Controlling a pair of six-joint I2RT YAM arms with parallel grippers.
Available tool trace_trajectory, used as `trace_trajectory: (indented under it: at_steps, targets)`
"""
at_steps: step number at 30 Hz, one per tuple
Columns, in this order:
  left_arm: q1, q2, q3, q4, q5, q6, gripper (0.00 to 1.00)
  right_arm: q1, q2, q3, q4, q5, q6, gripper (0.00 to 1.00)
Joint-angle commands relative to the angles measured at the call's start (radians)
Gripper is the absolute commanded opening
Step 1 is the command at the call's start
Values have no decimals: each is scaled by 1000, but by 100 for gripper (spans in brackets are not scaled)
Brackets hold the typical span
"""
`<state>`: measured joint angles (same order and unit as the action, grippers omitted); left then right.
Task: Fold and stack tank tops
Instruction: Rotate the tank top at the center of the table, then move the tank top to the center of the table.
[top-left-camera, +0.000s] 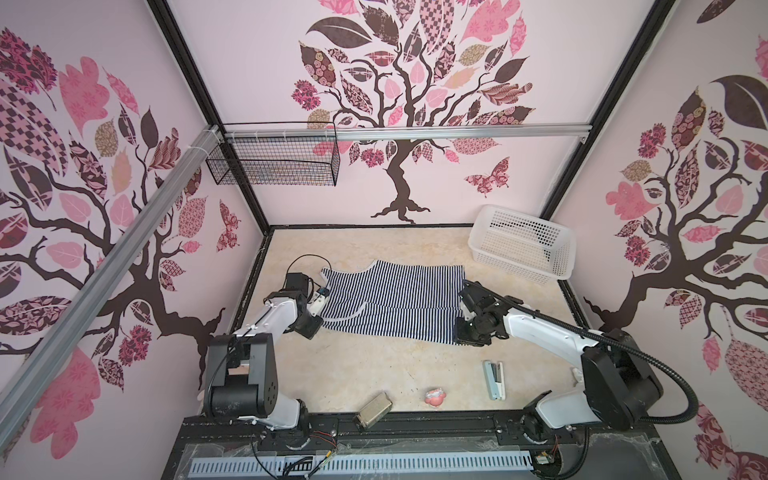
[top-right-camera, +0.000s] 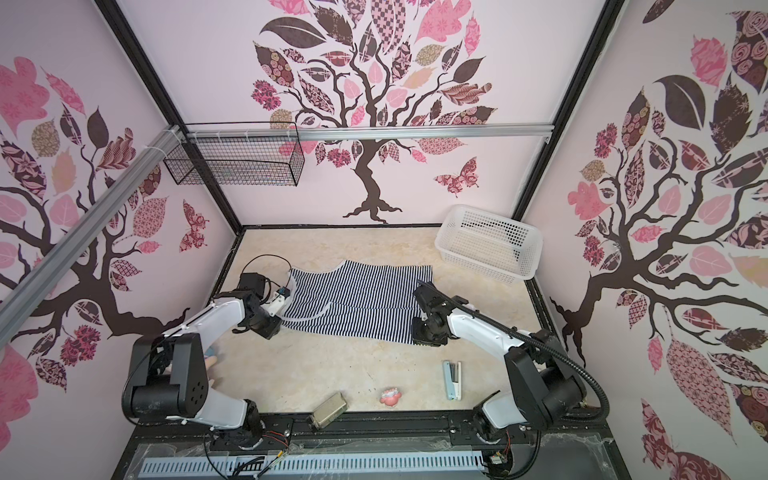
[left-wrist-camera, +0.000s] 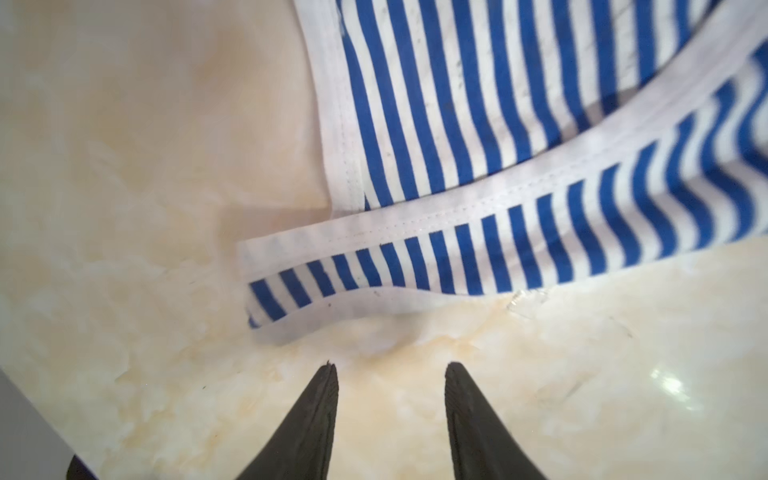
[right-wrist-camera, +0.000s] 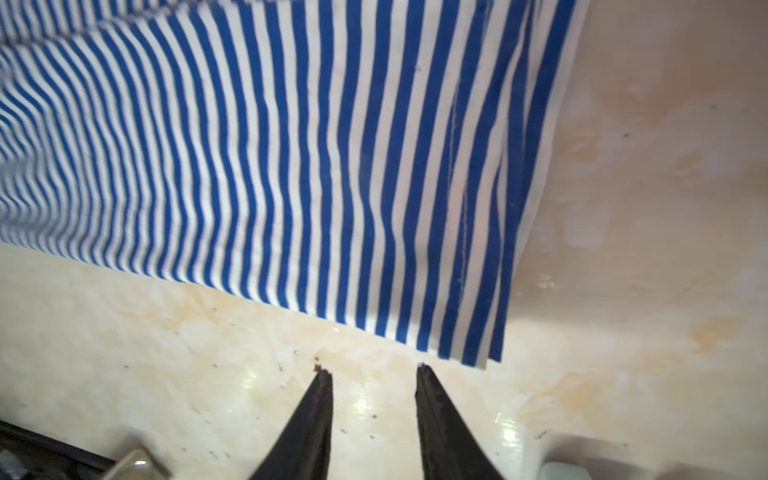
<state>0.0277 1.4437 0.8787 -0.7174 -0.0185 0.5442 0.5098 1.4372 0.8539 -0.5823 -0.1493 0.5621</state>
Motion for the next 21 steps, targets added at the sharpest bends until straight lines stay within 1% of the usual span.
trace_trajectory:
  at_steps: [1, 3, 6, 8, 15, 18, 21]
  targets:
    - [0, -41, 75, -51, 83, -36, 48, -1, 15, 42, -28, 11, 11, 41]
    - [-14, -27, 96, -67, 126, -41, 48, -1, 46, 47, -3, 2, 14, 41]
    - [-50, 32, 105, -67, 129, -43, 48, -1, 96, 53, 34, 8, 25, 41]
    - [-55, 80, 108, -52, 134, -41, 48, -1, 129, 59, 50, 7, 29, 41]
    - [-54, 221, 66, 69, 50, -17, 47, 0, 190, 47, 97, 17, 45, 41]
    - [-54, 223, 26, 91, 24, 0, 46, 1, 173, -9, 122, 10, 56, 41]
    - [-54, 191, -27, 97, -1, 26, 46, 1, 156, -66, 129, 19, 61, 41]
